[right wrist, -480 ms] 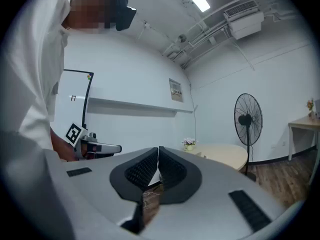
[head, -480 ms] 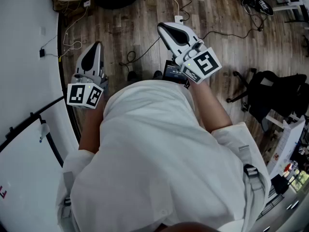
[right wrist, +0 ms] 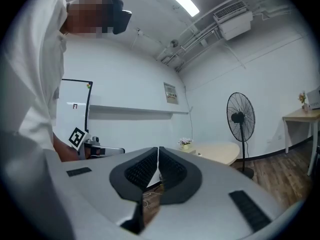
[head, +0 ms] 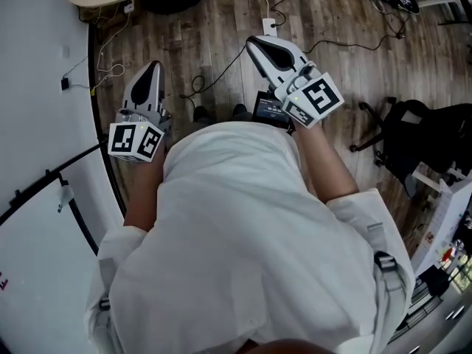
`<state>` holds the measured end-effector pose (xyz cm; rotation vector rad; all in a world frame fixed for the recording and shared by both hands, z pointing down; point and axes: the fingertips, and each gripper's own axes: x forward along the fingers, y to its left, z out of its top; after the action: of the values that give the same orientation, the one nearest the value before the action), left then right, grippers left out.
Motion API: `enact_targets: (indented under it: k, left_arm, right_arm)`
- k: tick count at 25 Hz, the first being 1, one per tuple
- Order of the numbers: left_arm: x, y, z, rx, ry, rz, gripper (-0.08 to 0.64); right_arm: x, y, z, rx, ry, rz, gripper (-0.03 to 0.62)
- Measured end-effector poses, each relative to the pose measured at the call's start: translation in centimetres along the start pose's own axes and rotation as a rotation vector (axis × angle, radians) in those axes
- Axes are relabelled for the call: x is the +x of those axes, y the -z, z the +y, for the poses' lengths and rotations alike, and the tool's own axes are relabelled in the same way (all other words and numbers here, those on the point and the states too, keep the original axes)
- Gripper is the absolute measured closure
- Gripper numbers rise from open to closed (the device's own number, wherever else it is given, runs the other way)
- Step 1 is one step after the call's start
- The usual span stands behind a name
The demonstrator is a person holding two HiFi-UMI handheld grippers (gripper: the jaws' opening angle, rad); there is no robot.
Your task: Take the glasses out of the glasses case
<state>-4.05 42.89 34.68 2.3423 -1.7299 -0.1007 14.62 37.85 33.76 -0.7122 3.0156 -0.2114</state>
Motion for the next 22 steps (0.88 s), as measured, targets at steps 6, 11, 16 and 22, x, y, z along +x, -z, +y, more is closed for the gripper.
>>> enact_targets:
  k: [6,11,16,22]
  left_arm:
    - [0.9,1.6,-2.6,-0.021,-0.021,0.023,0.548]
    - [1.3,1.9,-4.3,-0.02,-0.001,0.041,0.548]
    - [2.8,2.3,-3.6,-0.02,-0.019,0.061,0.55]
    - [5.5,2.1,-1.7,-0.035,-0.007,0.061,0.551]
  right_arm:
    - [-4.0,0.7,-2.5,0.022,0.019,-0.006,0.566]
    - [-6.2,1.6,-5.6,0.072,0.086,-0.002,0.566]
    - [-6.3,2.6,-8.6,0.126,0.189,0.009,0.566]
    - [-3.6,2.4,-8.8,0.113,0.157,0.046,0.566]
